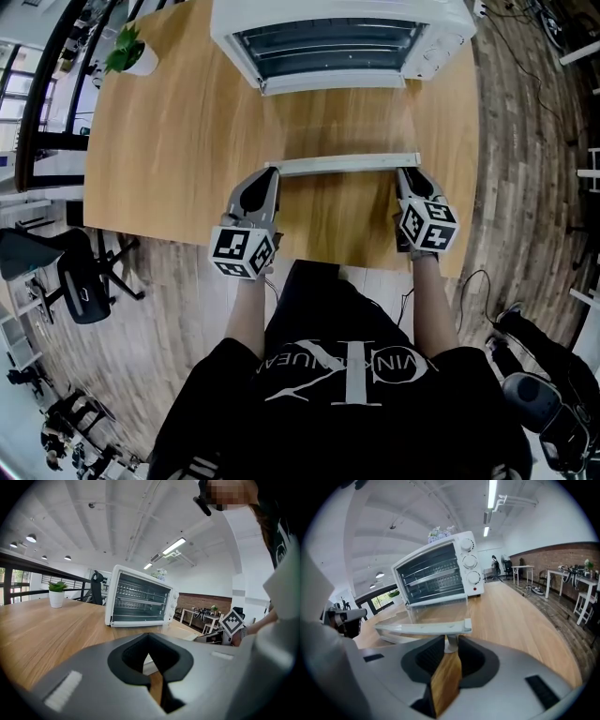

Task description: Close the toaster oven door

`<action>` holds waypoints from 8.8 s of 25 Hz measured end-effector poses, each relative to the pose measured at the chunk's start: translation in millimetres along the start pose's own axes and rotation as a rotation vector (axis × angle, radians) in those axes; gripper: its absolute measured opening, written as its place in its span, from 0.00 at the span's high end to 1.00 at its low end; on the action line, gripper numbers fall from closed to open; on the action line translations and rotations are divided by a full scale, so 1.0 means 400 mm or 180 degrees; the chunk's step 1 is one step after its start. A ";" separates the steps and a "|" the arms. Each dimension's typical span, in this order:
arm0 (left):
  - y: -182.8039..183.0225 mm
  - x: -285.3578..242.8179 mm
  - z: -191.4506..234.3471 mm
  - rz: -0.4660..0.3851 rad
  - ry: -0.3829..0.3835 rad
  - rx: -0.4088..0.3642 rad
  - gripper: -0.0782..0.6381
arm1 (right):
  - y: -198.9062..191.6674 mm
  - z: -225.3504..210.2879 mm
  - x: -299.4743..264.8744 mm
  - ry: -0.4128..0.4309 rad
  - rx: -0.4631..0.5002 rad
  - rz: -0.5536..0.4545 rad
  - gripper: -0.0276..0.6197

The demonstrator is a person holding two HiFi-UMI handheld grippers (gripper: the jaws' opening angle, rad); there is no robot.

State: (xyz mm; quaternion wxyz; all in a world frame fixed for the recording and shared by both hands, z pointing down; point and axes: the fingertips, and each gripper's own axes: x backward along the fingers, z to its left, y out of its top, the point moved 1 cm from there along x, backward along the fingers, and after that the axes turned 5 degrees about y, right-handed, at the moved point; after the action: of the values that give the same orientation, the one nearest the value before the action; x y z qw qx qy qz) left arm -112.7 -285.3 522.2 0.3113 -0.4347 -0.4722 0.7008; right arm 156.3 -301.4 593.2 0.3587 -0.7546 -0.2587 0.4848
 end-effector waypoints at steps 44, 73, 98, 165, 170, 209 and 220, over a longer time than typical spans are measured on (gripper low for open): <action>0.135 0.069 0.008 -0.0424 0.0144 -0.0032 0.88 | 0.253 0.050 0.101 0.0008 0.0457 -0.0746 0.88; 0.240 0.018 0.052 -0.0629 0.0108 -0.0078 0.87 | 0.454 0.069 0.093 0.0054 0.0512 -0.0987 0.88; 0.341 -0.030 0.112 -0.0604 0.0165 0.0026 0.88 | 0.602 0.061 0.037 -0.0033 0.0499 -0.0889 0.88; 0.254 -0.098 0.127 -0.0589 -0.0069 0.0059 0.88 | 0.537 0.111 0.060 0.0076 0.0838 -0.1327 0.91; 0.251 -0.086 0.107 -0.0603 -0.0086 0.0065 0.88 | 0.519 0.121 0.092 0.0152 0.0852 -0.1314 0.92; 0.168 0.276 -0.013 -0.0809 0.0336 -0.0088 0.88 | 0.247 0.247 0.350 0.0472 0.0918 -0.1307 0.94; 0.158 0.338 -0.056 -0.0855 0.0351 -0.0097 0.88 | 0.220 0.261 0.413 0.0502 0.0969 -0.1336 0.94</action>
State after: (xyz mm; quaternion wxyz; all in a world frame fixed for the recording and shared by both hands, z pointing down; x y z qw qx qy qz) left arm -151.8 -184.9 416.6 0.4211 -0.4101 -0.5189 0.6207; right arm 129.6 -202.6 404.8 0.5798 -0.6572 -0.3048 0.3729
